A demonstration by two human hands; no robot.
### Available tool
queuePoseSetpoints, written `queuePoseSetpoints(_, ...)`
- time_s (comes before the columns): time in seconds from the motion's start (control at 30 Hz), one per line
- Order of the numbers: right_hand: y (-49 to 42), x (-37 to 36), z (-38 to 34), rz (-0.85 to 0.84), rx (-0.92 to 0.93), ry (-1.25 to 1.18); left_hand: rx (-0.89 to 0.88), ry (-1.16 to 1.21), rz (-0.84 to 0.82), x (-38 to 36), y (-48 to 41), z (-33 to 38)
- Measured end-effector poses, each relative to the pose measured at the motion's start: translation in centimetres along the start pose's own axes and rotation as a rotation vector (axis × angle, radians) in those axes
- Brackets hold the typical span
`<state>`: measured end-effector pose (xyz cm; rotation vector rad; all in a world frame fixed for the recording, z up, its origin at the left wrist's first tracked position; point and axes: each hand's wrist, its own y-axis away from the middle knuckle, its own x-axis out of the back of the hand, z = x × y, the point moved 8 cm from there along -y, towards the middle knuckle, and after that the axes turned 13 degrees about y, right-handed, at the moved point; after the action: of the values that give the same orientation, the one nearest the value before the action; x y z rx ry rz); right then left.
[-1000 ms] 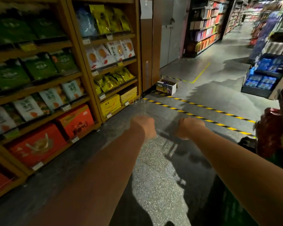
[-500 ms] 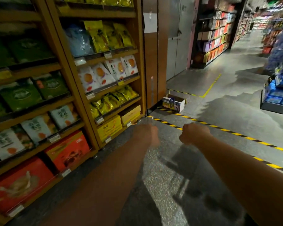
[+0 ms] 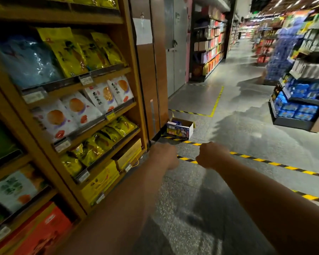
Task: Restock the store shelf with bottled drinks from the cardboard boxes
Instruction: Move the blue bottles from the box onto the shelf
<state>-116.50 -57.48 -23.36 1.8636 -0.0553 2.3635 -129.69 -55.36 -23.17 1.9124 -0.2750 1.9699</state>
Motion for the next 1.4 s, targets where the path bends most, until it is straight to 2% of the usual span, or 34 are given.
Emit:
queuePoseSetpoints(0.3, -14.5, -1.4, 0.7, -0.038, -0.071, -0.007, -0.054, -0.022, -0.133, -0.6, -15.1, -3.4)
queuePoseSetpoints(0.47, -25.1, -2.6, 2.5, -0.092, -0.054, -0.013, -0.056, 0.004, -0.125, 0.1, -25.6, -4.3)
queuePoseSetpoints(0.97, -56.1, -2.8, 7.0, -0.091, 0.002, 0.059, 0.025, 0.063, -0.166, 2.7, -55.5, -8.5)
queuePoseSetpoints(1.23, -72.9, -1.5, 9.5, -0.077, -0.088, 0.011, -0.096, 0.047, -0.121, 5.6, -72.9, -10.6)
queuePoseSetpoints(1.4, -81.4, -2.0, 11.1, -0.088, -0.14, -0.022, -0.149, 0.012, -0.154, 6.9, -82.7, -11.7)
